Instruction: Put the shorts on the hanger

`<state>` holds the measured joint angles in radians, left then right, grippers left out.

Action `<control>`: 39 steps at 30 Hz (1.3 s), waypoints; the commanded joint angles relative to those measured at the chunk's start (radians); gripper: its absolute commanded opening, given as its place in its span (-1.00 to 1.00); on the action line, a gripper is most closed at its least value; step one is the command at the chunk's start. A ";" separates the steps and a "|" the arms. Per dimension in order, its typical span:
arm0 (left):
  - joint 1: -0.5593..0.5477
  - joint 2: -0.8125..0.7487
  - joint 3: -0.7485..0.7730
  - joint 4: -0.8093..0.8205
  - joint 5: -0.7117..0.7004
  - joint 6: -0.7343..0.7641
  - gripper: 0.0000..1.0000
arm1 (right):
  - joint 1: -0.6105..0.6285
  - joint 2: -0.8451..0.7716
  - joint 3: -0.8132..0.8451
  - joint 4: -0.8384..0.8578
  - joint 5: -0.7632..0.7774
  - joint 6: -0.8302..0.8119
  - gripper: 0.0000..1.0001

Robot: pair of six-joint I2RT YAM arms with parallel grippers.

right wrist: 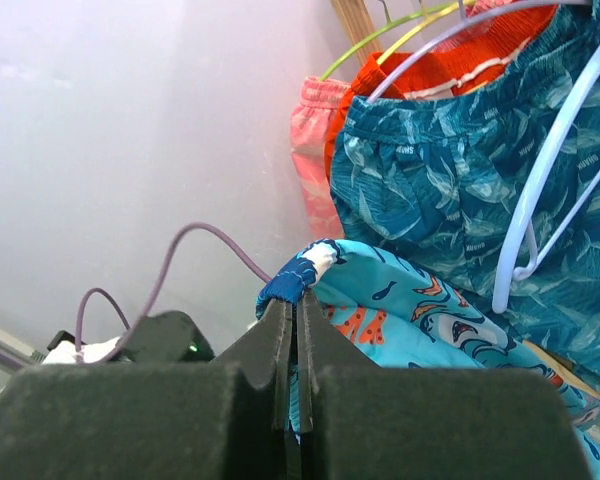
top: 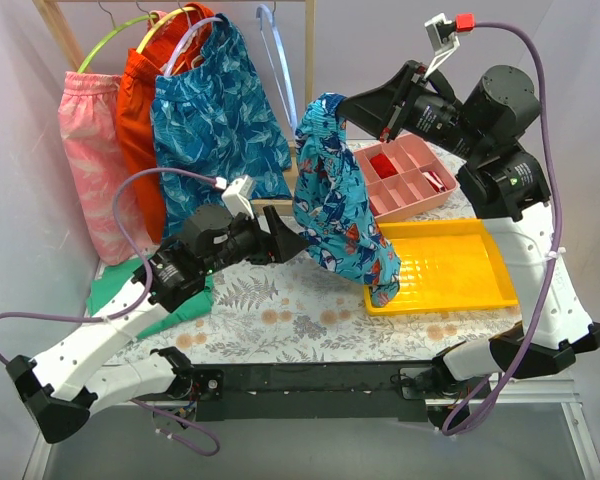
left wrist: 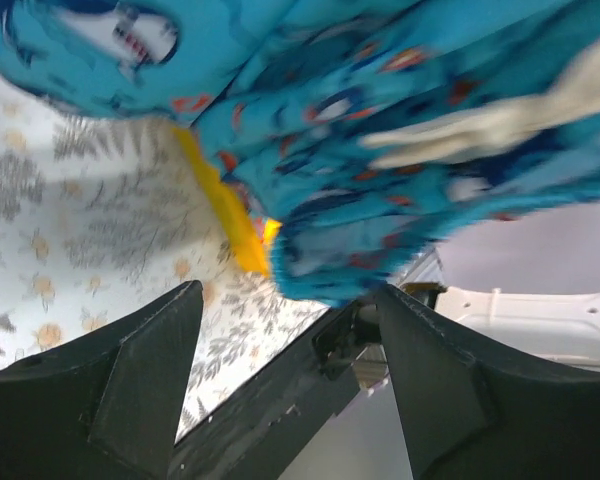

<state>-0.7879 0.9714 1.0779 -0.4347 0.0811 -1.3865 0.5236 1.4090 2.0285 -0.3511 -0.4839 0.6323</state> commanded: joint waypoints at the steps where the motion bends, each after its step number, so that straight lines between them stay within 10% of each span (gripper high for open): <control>1: -0.002 0.006 -0.085 0.088 0.023 -0.083 0.37 | 0.001 -0.036 -0.031 0.147 -0.022 0.026 -0.97; 21: -0.001 -0.215 -0.343 0.297 -0.102 -0.474 0.43 | 0.001 -0.079 -0.109 0.118 0.021 -0.005 -0.97; 28: -0.001 -0.191 -0.389 0.293 -0.205 -0.730 0.42 | 0.001 -0.079 -0.116 0.116 0.018 0.000 -0.97; 39: -0.004 -0.040 -0.332 0.353 -0.141 -0.746 0.33 | 0.001 -0.091 -0.145 0.121 0.022 0.003 -0.97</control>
<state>-0.7876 0.8932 0.7063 -0.1192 -0.1085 -1.9907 0.5236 1.3548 1.8870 -0.3035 -0.4702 0.6323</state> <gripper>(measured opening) 0.671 0.031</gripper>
